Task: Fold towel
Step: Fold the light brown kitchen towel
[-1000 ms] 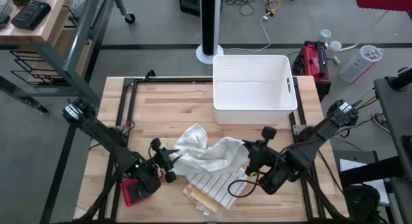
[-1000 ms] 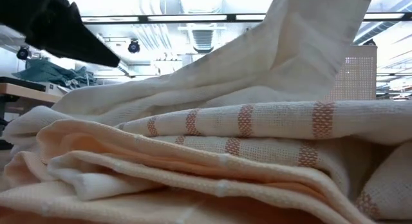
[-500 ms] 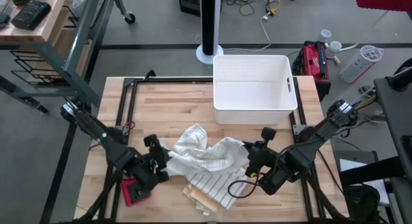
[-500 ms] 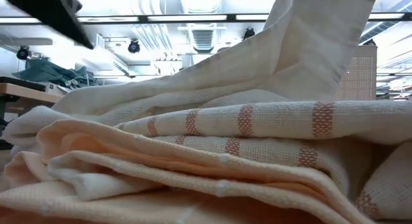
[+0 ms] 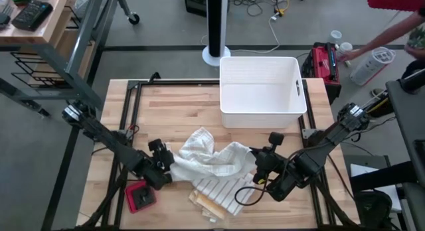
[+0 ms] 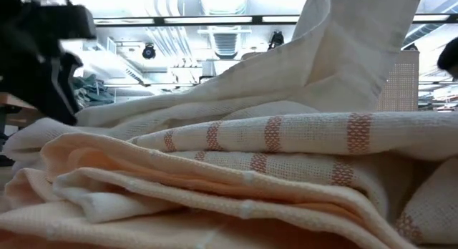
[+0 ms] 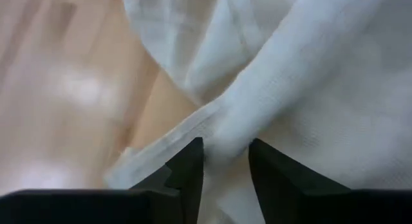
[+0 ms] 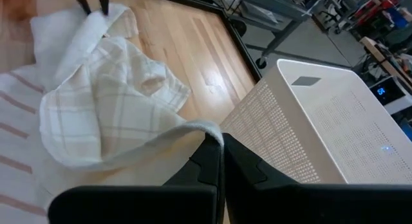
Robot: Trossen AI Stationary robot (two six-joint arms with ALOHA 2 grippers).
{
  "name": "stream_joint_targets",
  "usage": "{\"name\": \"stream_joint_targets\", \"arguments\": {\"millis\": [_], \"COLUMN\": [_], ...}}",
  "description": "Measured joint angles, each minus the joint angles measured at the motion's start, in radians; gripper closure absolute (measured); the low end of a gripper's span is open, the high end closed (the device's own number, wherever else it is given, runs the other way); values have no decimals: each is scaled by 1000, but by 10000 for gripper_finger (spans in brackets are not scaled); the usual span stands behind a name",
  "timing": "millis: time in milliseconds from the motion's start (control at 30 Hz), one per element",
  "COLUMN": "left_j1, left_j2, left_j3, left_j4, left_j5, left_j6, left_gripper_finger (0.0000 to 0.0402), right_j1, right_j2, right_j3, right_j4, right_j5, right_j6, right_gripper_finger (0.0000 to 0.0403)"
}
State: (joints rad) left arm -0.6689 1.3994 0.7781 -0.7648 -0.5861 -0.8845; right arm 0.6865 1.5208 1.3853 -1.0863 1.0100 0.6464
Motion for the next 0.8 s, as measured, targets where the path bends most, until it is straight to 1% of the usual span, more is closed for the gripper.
{"name": "stream_joint_targets", "arguments": {"millis": [33, 67, 167, 233, 267, 433, 533, 600, 667, 800], "left_j1": [0, 0, 0, 8, 11, 11, 9, 9, 9, 9], "left_j2": [0, -3, -23, -42, -51, -136, -188, -219, -240, -265], "left_j3": [-22, -39, -59, -55, -46, 10, 29, 35, 26, -35], "left_j4": [46, 109, 332, 377, 364, 281, 234, 181, 93, 13], "left_j5": [18, 60, 232, 324, 334, 311, 281, 255, 227, 209], "left_j6": [1, 22, 123, 153, 152, 115, 111, 89, 39, -57], "left_gripper_finger": [292, 300, 329, 349, 359, 394, 400, 396, 387, 361], "right_j1": [0, 0, 0, 0, 0, 0, 0, 0, 0, 0], "right_j2": [0, 0, 0, 0, 0, 0, 0, 0, 0, 0], "right_j3": [0, 0, 0, 0, 0, 0, 0, 0, 0, 0], "right_j4": [0, 0, 2, 3, 4, 6, 7, 6, 7, 7], "right_j5": [0, 0, 0, 0, 0, 0, 0, 0, 0, 0], "right_j6": [1, 2, 9, 9, 9, 9, 8, 9, 8, 8], "right_gripper_finger": [403, 403, 403, 403, 403, 403, 403, 403, 403, 403]}}
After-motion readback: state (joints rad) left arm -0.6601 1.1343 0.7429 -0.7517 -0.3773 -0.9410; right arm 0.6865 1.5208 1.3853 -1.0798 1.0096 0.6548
